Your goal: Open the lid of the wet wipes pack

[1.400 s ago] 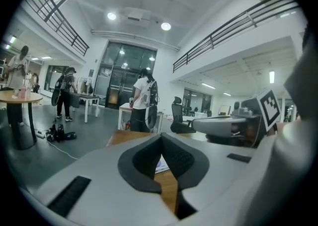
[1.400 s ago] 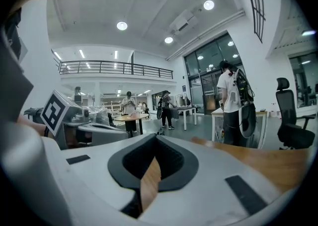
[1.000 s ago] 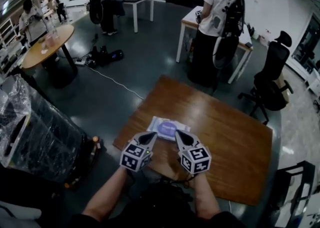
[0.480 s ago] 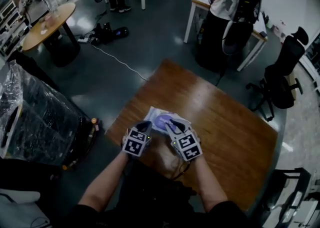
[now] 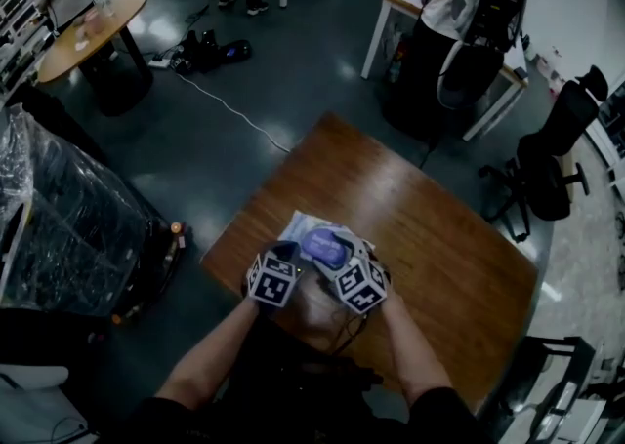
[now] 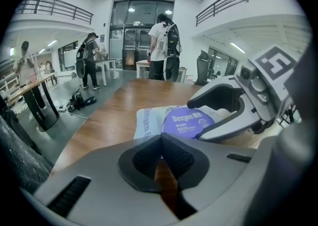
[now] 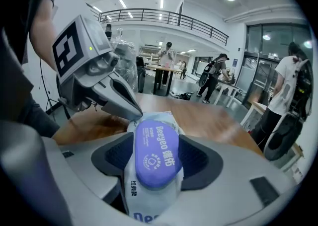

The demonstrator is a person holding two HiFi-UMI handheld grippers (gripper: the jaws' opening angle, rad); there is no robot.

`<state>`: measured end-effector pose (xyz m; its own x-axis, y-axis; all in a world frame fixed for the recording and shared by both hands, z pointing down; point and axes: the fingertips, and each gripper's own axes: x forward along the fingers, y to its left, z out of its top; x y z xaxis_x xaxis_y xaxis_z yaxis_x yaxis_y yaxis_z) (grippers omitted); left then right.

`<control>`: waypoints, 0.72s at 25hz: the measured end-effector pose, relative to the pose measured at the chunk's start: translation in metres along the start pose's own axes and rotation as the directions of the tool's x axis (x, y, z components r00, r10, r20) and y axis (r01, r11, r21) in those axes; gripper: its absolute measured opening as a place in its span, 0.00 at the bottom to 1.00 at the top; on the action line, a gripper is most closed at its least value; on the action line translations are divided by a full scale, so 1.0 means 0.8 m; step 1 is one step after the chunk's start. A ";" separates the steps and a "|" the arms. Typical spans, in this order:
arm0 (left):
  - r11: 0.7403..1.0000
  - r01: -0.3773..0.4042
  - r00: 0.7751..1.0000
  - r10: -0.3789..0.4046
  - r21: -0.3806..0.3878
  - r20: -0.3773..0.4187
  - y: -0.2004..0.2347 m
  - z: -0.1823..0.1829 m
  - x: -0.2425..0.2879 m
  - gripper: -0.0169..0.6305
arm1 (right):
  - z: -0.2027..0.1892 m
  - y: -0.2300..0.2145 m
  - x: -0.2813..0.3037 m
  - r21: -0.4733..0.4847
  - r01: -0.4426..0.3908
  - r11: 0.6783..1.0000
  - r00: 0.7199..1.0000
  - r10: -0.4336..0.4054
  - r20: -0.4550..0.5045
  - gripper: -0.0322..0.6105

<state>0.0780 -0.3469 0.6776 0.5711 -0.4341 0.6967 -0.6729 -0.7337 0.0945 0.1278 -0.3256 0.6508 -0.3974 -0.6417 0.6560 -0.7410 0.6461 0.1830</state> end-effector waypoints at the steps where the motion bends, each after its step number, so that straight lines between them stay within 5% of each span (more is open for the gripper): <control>1: 1.000 0.001 1.000 -0.001 -0.005 -0.003 0.000 -0.001 0.002 0.04 | -0.003 0.000 0.002 -0.014 -0.006 1.000 1.000 0.006 -0.010 0.51; 8: 1.000 -0.004 1.000 0.004 -0.021 -0.023 0.007 -0.007 0.007 0.04 | -0.006 0.002 0.012 -0.099 0.001 0.995 0.998 -0.006 -0.057 0.52; 18: 0.999 0.007 0.999 -0.009 -0.042 -0.050 0.001 -0.012 0.012 0.04 | -0.017 -0.001 0.012 0.028 -0.115 0.993 0.990 0.116 -0.076 0.47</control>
<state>0.0784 -0.3465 0.6911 0.5533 -0.4008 0.7302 -0.6878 -0.7144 0.1289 0.1320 -0.3268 0.6667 -0.4388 -0.5289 0.7264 -0.7054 0.7035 0.0861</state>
